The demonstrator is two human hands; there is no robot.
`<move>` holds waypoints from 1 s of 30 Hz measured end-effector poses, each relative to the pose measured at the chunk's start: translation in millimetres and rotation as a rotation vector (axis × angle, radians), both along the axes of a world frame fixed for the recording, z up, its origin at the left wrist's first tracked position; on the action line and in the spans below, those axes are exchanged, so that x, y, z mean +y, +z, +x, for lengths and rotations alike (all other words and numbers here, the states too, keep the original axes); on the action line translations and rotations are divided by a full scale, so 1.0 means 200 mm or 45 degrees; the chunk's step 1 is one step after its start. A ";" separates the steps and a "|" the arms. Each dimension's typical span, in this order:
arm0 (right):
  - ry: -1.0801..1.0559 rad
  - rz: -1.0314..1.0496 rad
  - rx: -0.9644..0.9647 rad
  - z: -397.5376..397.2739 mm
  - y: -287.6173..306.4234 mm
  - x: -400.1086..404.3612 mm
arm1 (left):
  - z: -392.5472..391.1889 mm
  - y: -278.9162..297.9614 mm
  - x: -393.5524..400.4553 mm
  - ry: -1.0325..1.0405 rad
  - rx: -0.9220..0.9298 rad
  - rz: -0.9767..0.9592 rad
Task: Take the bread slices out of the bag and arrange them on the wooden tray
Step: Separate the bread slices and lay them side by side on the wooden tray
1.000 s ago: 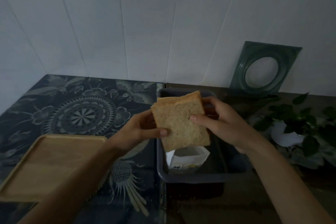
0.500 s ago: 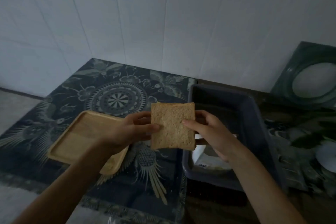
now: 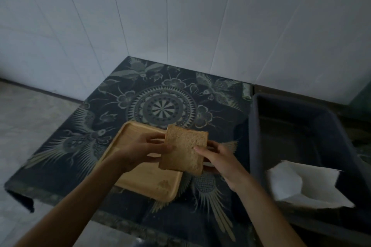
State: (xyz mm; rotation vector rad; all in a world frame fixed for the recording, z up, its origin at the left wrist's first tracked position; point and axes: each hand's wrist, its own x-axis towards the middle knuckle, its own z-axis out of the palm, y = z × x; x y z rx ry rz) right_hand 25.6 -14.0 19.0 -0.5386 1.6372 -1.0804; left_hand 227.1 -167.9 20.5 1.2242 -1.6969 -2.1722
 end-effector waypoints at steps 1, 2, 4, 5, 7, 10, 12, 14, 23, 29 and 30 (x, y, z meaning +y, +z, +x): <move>-0.001 0.025 -0.004 0.03 -0.04 -0.04 | 0.03 -0.04 -0.04 -0.006 -0.022 0.011; -0.003 0.052 -0.009 0.07 -0.09 -0.08 | 0.06 -0.08 -0.08 -0.017 -0.041 0.027; 0.002 0.119 -0.001 0.13 -0.19 -0.15 | 0.11 -0.17 -0.16 -0.037 -0.080 0.067; 0.003 0.156 0.001 0.16 -0.24 -0.18 | 0.13 -0.21 -0.19 -0.048 -0.105 0.081; 0.001 0.218 -0.001 0.21 -0.34 -0.22 | 0.18 -0.32 -0.23 -0.080 -0.153 0.092; -0.003 0.308 -0.019 0.29 -0.46 -0.25 | 0.23 -0.47 -0.27 -0.112 -0.217 0.113; -0.022 0.367 -0.039 0.33 -0.52 -0.26 | 0.26 -0.57 -0.28 -0.136 -0.253 0.129; -0.051 0.415 -0.059 0.35 -0.56 -0.27 | 0.27 -0.64 -0.29 -0.178 -0.274 0.140; -0.163 0.509 -0.126 0.41 -0.66 -0.26 | 0.26 -0.77 -0.28 -0.326 -0.356 0.045; -0.224 0.516 -0.150 0.43 -0.64 -0.28 | 0.23 -0.77 -0.29 -0.377 -0.372 -0.054; -0.227 0.518 -0.135 0.44 -0.65 -0.28 | 0.23 -0.78 -0.29 -0.384 -0.383 -0.073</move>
